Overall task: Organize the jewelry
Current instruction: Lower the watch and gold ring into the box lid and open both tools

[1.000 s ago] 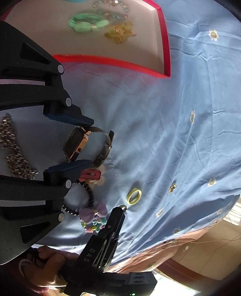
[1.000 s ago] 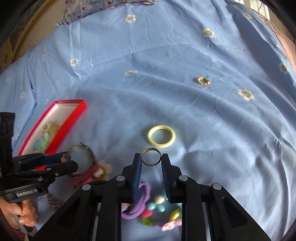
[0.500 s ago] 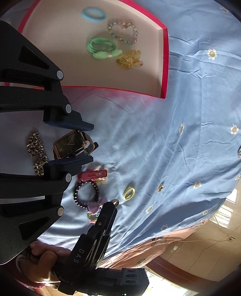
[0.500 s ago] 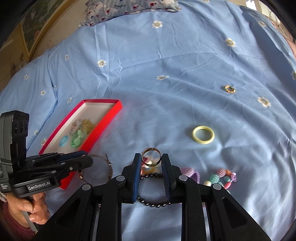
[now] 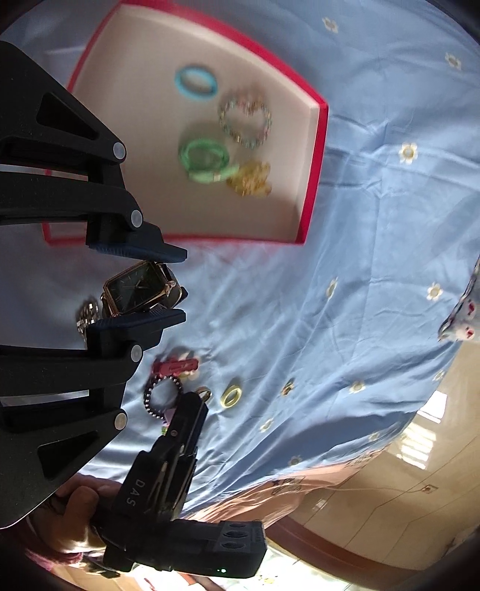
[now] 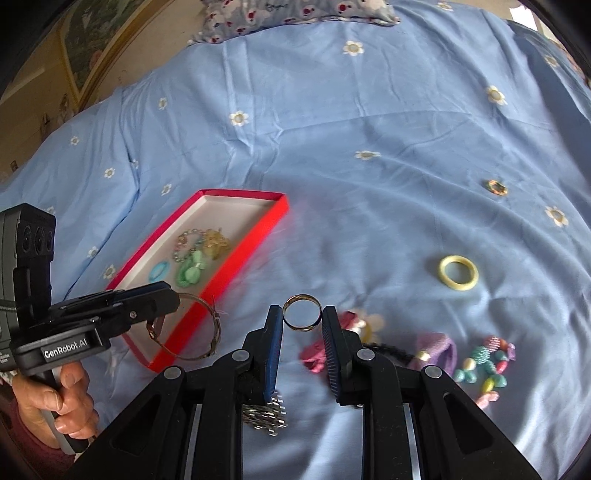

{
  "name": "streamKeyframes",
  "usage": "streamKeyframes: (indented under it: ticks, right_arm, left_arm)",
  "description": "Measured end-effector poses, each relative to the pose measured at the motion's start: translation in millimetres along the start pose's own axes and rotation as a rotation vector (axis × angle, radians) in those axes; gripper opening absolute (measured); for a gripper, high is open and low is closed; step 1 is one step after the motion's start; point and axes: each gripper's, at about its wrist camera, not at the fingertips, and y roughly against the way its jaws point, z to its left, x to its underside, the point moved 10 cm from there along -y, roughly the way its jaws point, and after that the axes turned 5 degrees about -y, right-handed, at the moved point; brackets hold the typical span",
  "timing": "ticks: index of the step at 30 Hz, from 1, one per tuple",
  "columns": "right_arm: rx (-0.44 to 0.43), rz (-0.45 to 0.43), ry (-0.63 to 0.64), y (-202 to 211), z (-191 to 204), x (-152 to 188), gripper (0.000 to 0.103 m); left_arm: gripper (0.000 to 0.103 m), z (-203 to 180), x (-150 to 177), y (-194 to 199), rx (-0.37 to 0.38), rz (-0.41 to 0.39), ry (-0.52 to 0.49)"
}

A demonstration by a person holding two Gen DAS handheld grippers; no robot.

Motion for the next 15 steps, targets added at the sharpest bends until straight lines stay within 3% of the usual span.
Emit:
streamKeyframes:
  ticks: [15]
  right_arm:
    - [-0.108, 0.038, 0.113, -34.6, 83.4, -7.1, 0.022]
  left_arm:
    - [0.024, 93.0, -2.5, 40.2, -0.112, -0.080, 0.141]
